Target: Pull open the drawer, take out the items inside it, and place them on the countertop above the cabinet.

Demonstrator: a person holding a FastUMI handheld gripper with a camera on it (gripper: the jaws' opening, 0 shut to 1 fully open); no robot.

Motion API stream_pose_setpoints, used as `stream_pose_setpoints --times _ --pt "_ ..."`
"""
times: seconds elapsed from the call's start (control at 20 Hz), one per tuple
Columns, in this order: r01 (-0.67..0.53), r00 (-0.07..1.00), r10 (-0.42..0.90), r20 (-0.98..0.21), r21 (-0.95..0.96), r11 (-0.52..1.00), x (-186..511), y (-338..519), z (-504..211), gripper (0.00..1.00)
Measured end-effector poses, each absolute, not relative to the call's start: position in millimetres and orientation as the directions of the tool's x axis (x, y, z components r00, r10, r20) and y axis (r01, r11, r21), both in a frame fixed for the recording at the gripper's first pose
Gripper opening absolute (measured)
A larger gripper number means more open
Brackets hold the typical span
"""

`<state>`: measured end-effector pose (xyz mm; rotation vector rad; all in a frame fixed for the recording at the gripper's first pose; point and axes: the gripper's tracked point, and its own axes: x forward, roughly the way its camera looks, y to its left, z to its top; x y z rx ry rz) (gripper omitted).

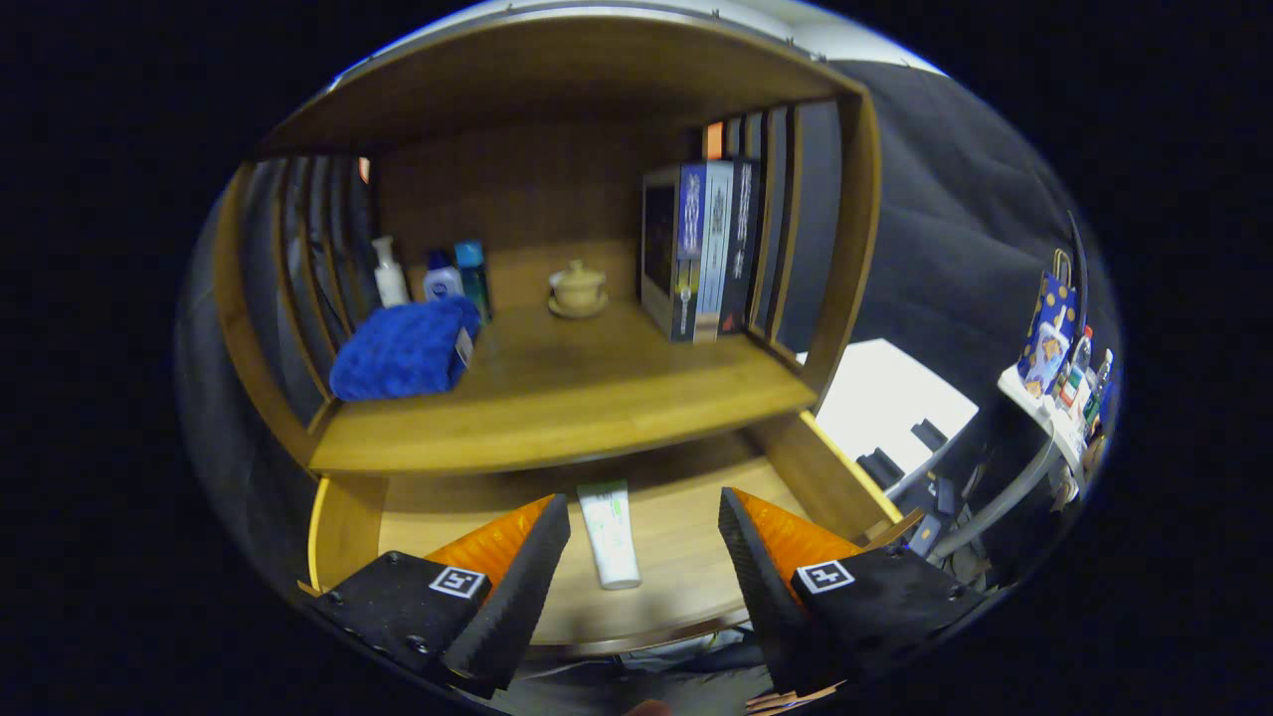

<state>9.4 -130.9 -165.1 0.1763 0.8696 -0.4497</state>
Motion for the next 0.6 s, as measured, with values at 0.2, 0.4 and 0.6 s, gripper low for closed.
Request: stream_pose_setpoints --times 0.2,0.4,0.6 --pt "0.447 0.378 -0.263 -0.888 -0.074 0.891 19 -130 -227 0.98" --pt "0.464 0.288 -0.138 -0.948 0.012 0.886 16 -114 -272 0.98" --pt "0.477 0.218 -0.103 -0.971 0.014 0.879 11 -120 -296 0.98"
